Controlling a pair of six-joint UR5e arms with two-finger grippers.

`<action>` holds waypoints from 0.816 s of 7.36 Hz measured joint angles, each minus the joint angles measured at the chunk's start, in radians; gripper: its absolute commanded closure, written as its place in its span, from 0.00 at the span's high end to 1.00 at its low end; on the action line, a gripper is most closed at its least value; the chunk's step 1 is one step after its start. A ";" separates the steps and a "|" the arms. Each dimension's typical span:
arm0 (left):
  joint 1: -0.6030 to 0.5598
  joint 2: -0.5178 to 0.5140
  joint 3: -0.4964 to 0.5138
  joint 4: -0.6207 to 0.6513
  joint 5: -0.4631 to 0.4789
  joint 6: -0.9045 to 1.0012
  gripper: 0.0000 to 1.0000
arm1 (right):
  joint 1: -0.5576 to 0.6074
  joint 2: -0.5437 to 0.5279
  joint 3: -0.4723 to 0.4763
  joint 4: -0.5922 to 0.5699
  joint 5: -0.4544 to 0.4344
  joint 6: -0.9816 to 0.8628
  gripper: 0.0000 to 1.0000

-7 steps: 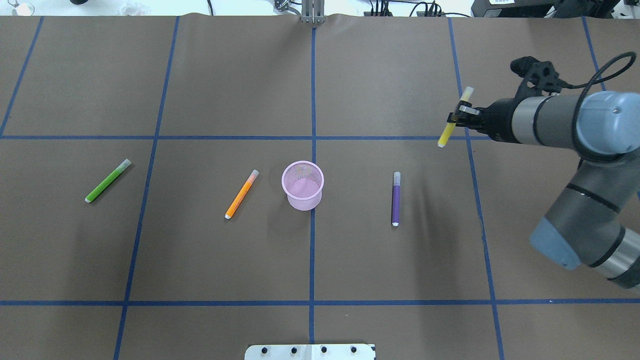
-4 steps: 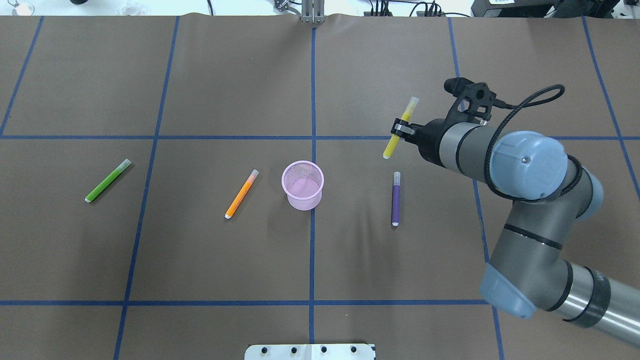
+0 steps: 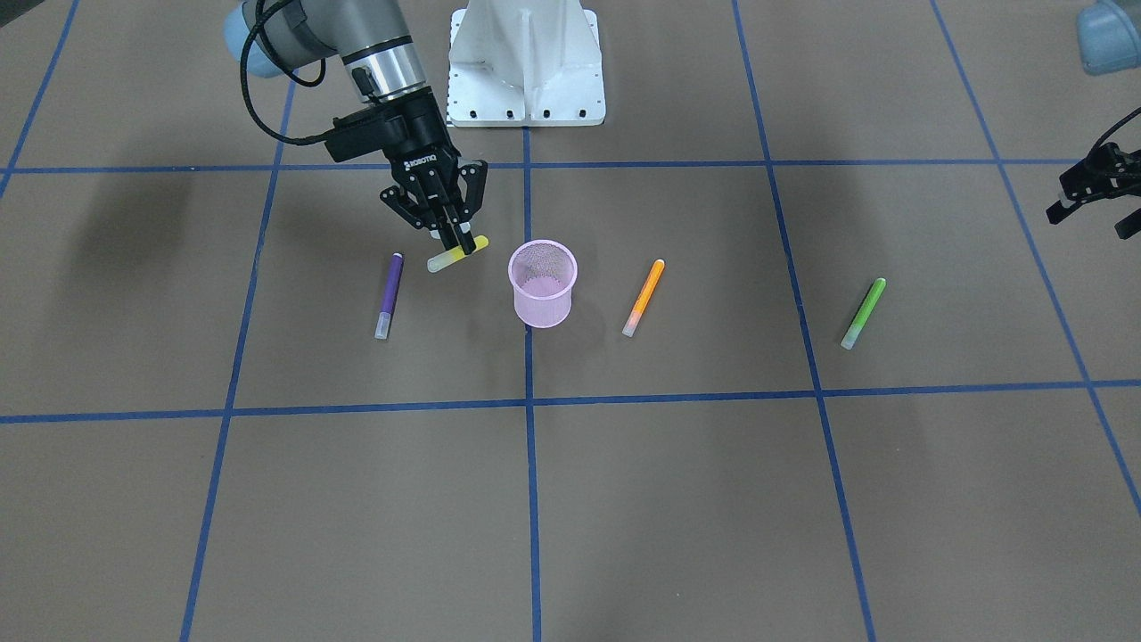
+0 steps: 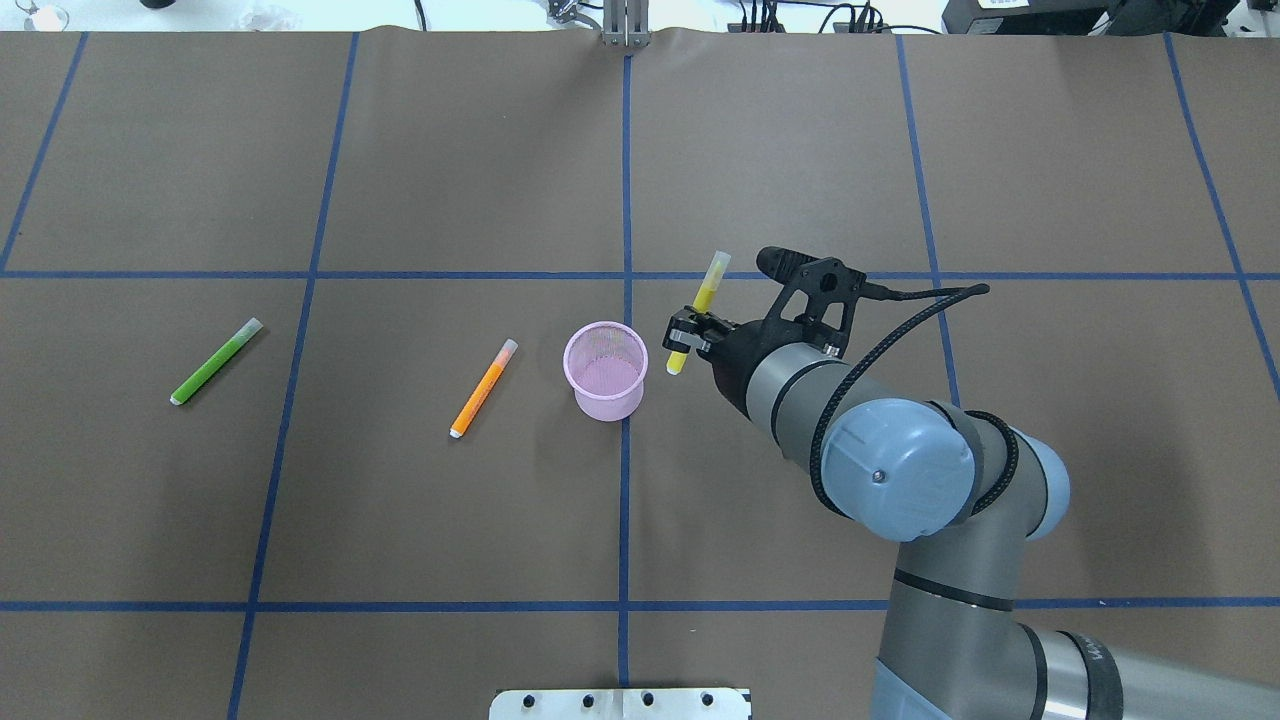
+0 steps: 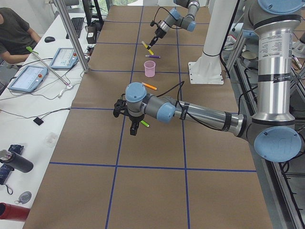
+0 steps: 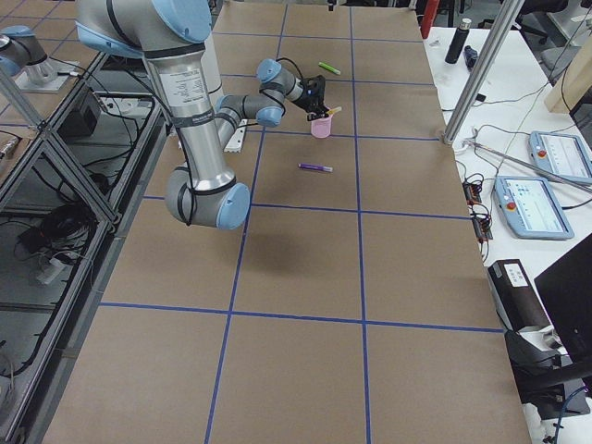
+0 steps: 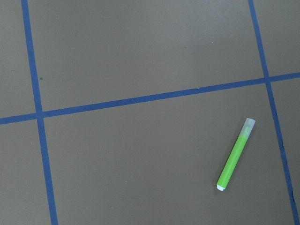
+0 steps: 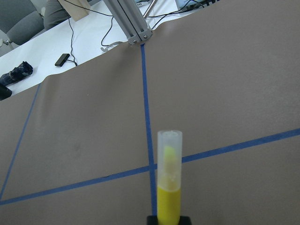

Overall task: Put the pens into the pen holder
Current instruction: 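Carry the yellow marker with the right gripper over the pink cup, then lower the yellow marker into the pink cup and open the right gripper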

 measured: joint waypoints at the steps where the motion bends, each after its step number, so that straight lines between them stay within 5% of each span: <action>1: 0.000 0.000 0.000 0.000 0.000 0.000 1.00 | -0.013 0.022 -0.022 -0.001 -0.015 0.011 0.00; 6: 0.001 0.011 0.001 0.000 0.000 0.000 1.00 | -0.051 0.104 -0.112 0.000 -0.050 0.041 0.00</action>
